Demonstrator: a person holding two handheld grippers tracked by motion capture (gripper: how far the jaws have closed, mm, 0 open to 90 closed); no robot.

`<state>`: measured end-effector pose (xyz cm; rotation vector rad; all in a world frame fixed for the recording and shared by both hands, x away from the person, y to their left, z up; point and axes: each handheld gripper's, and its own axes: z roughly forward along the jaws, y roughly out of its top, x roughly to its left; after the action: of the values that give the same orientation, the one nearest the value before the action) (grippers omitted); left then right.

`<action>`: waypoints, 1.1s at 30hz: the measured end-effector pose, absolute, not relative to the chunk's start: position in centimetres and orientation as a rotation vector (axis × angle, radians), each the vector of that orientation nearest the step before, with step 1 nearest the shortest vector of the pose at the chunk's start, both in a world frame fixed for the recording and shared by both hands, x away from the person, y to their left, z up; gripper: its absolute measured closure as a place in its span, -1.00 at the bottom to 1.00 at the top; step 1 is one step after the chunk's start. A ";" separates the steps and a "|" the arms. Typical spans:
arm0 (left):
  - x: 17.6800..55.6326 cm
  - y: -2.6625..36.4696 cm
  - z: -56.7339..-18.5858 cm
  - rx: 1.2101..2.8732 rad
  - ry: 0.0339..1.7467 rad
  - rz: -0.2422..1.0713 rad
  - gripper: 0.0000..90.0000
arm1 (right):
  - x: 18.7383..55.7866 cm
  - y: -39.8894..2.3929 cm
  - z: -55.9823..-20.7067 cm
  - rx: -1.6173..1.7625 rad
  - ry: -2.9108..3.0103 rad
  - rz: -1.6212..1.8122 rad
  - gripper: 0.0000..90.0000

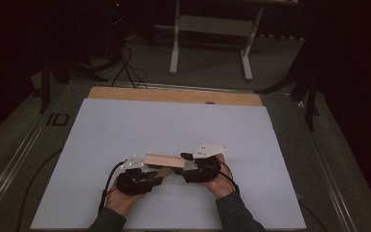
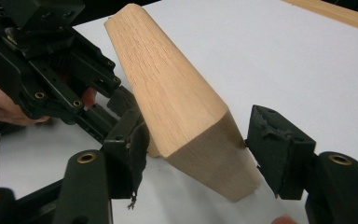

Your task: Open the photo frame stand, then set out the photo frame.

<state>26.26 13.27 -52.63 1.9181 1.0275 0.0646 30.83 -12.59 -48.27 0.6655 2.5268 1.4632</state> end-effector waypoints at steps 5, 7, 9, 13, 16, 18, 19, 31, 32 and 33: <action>26.1 13.4 -52.6 1.908 1.028 0.064 0.37 | 30.7 -12.6 -48.2 0.652 2.534 1.447 -0.15; 26.0 13.5 -52.5 1.911 1.028 0.070 0.37 | 30.7 -12.6 -48.2 0.647 2.539 1.431 -0.15; 26.0 13.6 -52.5 1.909 1.029 0.074 0.37 | 30.6 -12.5 -48.3 0.639 2.543 1.419 -0.18; 25.8 13.6 -52.4 1.912 1.027 0.082 0.36 | 30.5 -12.5 -48.1 0.632 2.544 1.413 -0.22; 25.7 13.6 -52.3 1.917 1.024 0.096 0.36 | 30.4 -12.6 -47.9 0.626 2.533 1.416 -0.25; 25.6 13.7 -52.3 1.917 1.023 0.101 0.35 | 30.4 -12.7 -47.8 0.631 2.526 1.415 -0.27; 25.6 13.7 -52.2 1.915 1.025 0.102 0.35 | 30.4 -12.7 -47.7 0.629 2.523 1.418 -0.27; 25.6 13.8 -52.2 1.914 1.028 0.117 0.33 | 30.0 -12.7 -47.0 0.552 2.534 1.425 -0.36; 25.6 13.8 -52.1 1.913 1.028 0.119 0.33 | 30.0 -12.7 -47.0 0.549 2.536 1.425 -0.36; 25.6 13.8 -52.1 1.911 1.027 0.122 0.33 | 30.0 -12.7 -46.9 0.550 2.537 1.427 -0.36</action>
<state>25.58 13.82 -52.10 1.9115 1.0274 0.1220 29.96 -12.72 -46.94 0.5504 2.5368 1.4266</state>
